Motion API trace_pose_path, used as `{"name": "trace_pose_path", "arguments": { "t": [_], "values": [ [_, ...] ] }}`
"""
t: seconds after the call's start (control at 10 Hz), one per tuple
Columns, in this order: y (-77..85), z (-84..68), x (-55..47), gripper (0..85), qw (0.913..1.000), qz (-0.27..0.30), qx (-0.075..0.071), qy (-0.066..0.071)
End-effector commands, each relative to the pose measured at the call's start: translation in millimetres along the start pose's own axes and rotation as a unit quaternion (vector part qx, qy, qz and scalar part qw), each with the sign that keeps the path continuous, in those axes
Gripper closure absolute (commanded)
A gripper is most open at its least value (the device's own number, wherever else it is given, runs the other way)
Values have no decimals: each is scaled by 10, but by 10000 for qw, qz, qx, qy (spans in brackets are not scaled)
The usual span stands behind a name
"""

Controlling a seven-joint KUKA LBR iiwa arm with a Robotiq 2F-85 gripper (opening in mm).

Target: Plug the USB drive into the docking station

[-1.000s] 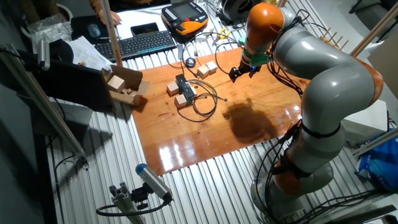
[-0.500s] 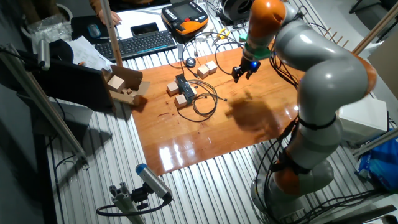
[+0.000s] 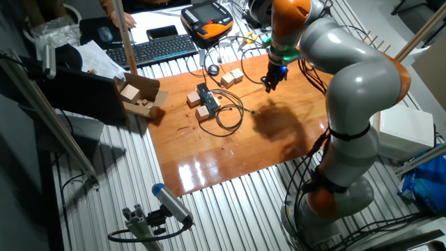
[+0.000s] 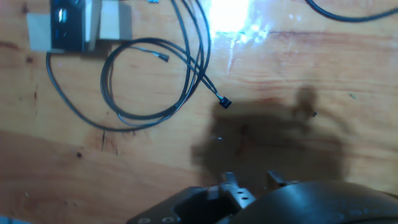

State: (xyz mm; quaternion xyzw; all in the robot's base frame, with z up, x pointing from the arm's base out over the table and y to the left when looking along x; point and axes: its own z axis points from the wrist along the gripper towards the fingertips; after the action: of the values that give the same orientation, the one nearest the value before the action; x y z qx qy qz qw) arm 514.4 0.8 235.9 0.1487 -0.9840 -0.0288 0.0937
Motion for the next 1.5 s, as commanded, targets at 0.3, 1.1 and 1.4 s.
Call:
{"name": "trace_pose_path", "arguments": {
  "t": [0.3,1.1,1.4],
  "values": [
    [1,0,3,850,9982,-588,114,28],
    [1,0,3,850,9991,-348,173,-190],
    [1,0,3,850,9988,-345,255,-219]
  ]
}}
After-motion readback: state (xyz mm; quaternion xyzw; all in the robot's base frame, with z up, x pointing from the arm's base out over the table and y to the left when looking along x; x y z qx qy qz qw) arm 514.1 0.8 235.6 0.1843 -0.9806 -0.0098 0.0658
